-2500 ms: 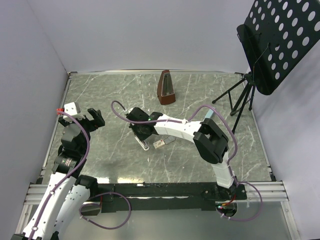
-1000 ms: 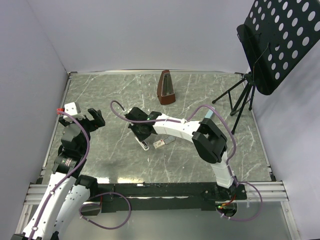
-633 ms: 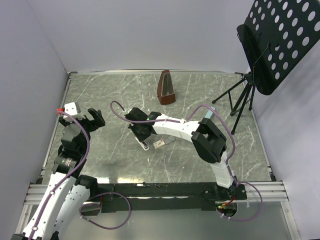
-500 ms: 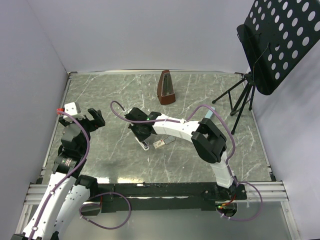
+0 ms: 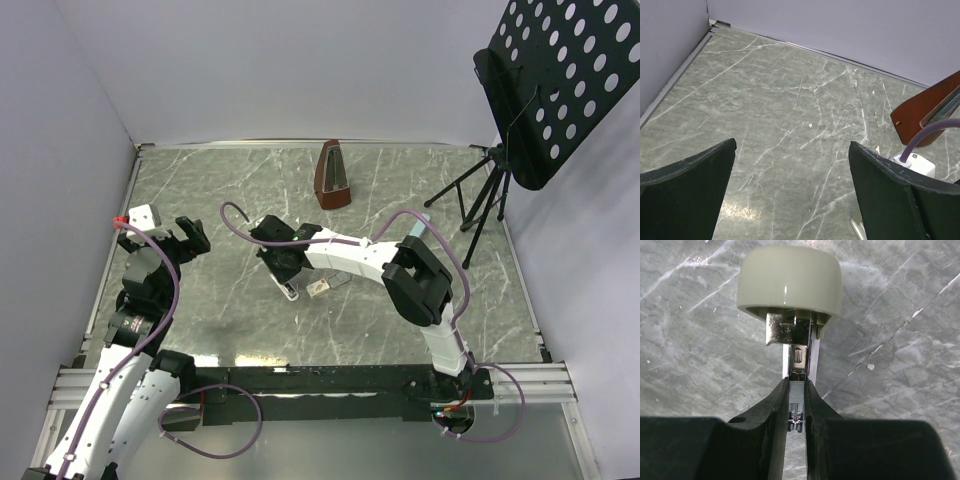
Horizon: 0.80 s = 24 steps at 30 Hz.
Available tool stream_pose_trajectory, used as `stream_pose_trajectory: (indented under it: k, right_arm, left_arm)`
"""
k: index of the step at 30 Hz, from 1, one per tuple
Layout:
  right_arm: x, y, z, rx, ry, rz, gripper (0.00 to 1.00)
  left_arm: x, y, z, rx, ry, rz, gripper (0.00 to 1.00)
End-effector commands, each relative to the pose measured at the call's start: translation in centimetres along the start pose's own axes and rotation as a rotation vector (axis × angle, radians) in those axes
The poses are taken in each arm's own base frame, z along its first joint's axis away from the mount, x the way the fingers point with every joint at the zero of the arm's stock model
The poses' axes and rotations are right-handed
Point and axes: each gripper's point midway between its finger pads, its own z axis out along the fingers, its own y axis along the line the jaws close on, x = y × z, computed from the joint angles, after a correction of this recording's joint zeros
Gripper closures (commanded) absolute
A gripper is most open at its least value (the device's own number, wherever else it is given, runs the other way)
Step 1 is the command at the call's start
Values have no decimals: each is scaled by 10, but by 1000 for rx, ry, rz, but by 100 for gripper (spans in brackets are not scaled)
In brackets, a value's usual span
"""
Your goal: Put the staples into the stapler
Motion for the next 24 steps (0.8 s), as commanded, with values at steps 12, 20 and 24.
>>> stream_pose_trajectory:
  k: [12,20,24]
  right_arm:
    - [-5,1,1,15,2,0,74]
    - [-6,2,1,7,1,6,73]
    - [-6,2,0,9,-2,6,71]
  left_arm:
    - [-22,-9,-1,31,-49,-29,0]
    - [-22,-10,-1,34,-48,-29,1]
    - [-22,-10,-1,35,-48,-29,1]
